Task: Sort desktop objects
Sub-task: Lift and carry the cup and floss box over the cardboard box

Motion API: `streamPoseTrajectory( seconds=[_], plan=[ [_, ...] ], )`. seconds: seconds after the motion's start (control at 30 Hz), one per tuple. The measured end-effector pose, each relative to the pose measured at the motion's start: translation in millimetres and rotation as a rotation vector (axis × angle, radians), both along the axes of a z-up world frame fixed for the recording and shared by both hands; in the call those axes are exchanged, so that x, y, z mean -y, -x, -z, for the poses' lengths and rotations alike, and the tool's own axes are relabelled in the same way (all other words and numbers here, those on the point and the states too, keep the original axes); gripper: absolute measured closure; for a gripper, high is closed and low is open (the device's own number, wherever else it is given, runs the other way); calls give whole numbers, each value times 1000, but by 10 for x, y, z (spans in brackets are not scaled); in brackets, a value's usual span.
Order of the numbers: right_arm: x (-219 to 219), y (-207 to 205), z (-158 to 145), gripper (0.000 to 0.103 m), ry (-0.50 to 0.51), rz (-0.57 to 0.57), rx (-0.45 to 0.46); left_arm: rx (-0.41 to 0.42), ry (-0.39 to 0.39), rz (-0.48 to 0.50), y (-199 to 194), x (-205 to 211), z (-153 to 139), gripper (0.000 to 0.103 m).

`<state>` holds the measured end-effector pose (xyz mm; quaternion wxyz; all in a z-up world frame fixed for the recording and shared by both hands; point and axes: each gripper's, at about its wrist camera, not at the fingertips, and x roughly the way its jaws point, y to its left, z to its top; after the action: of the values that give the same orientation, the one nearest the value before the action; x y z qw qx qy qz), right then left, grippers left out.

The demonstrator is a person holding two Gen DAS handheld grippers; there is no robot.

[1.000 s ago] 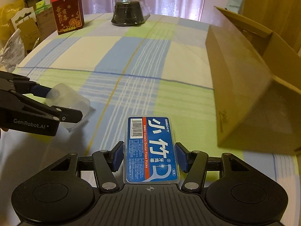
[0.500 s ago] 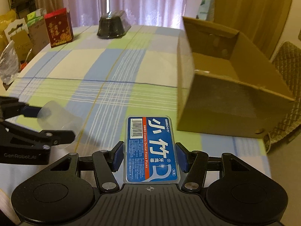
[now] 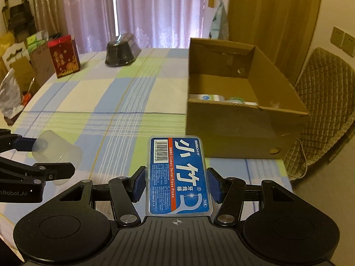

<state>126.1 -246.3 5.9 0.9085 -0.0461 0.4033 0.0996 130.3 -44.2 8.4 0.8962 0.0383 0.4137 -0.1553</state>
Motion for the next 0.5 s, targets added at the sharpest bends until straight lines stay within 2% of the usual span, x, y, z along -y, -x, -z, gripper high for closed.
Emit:
streamPoseTrajectory(
  seconds=[0.5],
  plan=[
    [463,92,-424,47,-51,100,67,64,6,68,10,409,-380,35]
  ],
)
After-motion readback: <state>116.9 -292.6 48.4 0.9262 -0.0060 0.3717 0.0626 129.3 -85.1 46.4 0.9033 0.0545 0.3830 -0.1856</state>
